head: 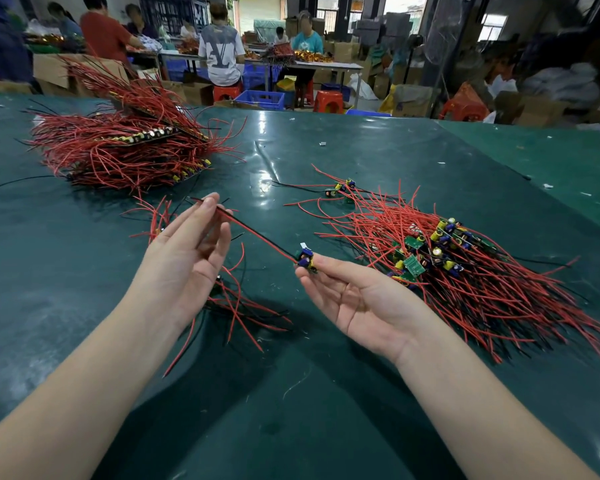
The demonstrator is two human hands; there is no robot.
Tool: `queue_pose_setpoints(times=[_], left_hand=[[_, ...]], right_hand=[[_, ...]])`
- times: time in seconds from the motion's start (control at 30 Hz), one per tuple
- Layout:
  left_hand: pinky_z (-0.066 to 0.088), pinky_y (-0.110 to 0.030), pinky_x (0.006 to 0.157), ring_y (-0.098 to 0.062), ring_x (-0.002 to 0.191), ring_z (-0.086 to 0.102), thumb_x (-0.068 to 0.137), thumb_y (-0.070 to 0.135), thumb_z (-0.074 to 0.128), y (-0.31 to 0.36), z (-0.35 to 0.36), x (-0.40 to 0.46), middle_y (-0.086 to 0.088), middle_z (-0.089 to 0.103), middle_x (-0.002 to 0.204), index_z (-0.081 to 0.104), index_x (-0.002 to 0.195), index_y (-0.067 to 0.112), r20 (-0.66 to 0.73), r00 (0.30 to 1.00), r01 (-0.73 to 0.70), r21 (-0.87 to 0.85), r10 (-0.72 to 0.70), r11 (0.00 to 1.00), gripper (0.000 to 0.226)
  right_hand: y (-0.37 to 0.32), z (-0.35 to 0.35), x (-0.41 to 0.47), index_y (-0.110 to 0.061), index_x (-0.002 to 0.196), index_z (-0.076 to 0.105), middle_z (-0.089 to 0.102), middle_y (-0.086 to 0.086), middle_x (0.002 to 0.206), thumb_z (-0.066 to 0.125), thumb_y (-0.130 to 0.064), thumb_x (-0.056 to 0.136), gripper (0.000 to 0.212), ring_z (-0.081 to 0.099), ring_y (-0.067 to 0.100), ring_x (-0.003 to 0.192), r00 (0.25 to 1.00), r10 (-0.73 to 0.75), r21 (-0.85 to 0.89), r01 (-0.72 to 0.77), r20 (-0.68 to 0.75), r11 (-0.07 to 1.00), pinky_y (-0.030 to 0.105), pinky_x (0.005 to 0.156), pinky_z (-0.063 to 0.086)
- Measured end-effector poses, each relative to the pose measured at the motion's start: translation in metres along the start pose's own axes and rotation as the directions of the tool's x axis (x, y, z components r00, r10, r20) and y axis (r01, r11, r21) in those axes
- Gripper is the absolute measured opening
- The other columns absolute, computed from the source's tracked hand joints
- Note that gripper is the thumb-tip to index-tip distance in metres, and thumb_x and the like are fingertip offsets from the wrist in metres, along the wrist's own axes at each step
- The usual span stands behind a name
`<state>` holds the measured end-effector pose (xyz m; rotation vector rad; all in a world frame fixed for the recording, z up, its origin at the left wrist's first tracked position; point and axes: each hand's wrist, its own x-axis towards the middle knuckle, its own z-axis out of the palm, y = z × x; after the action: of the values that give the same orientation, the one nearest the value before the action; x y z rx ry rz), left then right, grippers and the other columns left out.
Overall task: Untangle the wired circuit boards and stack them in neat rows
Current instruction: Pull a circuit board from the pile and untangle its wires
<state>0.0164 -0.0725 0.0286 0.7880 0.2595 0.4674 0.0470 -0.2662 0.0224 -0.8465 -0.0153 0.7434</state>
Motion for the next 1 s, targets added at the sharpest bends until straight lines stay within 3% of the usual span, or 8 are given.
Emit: queue_pose_setpoints(times=[0.2,0.37,0.6,0.77,0.9,1.0], left_hand=[[0.058,-0.027,0.071,-0.020,0.078,0.072,0.096,0.005,0.054,-0.009,-0.003,-0.003,-0.006,0.073,0.079,0.060,0.088,0.007,0.062,0.963,-0.269,0.333,0.263,0.904,0.010],[0.058,-0.027,0.060,-0.027,0.070,0.073,0.103,0.004,0.037,-0.013,0.003,-0.008,-0.016,0.069,0.078,0.039,0.086,0.009,0.044,0.990,-0.139,0.261,0.132,0.955,0.018],[0.055,-0.018,0.053,-0.017,0.066,0.073,0.102,0.004,0.041,-0.011,0.006,-0.007,-0.004,0.071,0.063,0.046,0.086,0.006,0.030,0.996,0.084,0.096,-0.087,0.992,0.017],[0.055,-0.016,0.058,-0.017,0.075,0.074,0.100,0.014,0.048,-0.006,0.001,-0.005,-0.007,0.074,0.074,0.053,0.086,0.004,0.035,0.998,0.040,0.106,-0.044,0.994,0.018],[0.057,-0.021,0.059,-0.020,0.067,0.073,0.100,0.007,0.048,-0.007,-0.004,-0.003,-0.008,0.073,0.068,0.049,0.081,0.003,0.074,0.990,-0.141,0.400,0.121,0.906,0.018],[0.058,-0.023,0.060,-0.022,0.067,0.073,0.099,0.007,0.049,-0.006,-0.005,-0.002,-0.008,0.073,0.068,0.050,0.083,0.002,0.071,0.986,-0.166,0.453,0.150,0.876,0.016]], right_hand=[[0.004,-0.001,0.004,-0.005,0.077,0.078,0.073,0.014,0.082,0.070,-0.004,0.065,0.015,0.073,0.024,0.075,0.982,-0.187,-0.180,0.191,0.036,0.965,0.025,0.067,0.058],[0.006,0.001,0.006,-0.004,0.076,0.077,0.072,0.016,0.080,0.067,-0.002,0.069,0.013,0.073,0.024,0.074,0.968,-0.247,-0.180,0.250,0.041,0.951,0.026,0.067,0.058],[0.002,0.000,0.006,-0.002,0.076,0.076,0.072,0.018,0.080,0.066,-0.003,0.068,0.013,0.073,0.024,0.074,0.963,-0.269,-0.154,0.270,0.027,0.950,0.025,0.066,0.058],[-0.001,-0.003,0.005,0.000,0.076,0.075,0.072,0.017,0.078,0.062,0.004,0.079,0.014,0.072,0.023,0.072,0.962,-0.272,-0.161,0.266,-0.014,0.951,0.024,0.064,0.058],[-0.004,-0.004,0.004,-0.004,0.075,0.077,0.072,0.015,0.078,0.067,-0.002,0.068,0.012,0.072,0.023,0.073,0.963,-0.267,-0.178,0.268,0.031,0.947,0.025,0.066,0.058],[-0.006,-0.004,0.003,-0.005,0.077,0.077,0.072,0.014,0.080,0.067,-0.003,0.068,0.013,0.073,0.023,0.074,0.964,-0.261,-0.187,0.266,0.051,0.946,0.025,0.067,0.058]])
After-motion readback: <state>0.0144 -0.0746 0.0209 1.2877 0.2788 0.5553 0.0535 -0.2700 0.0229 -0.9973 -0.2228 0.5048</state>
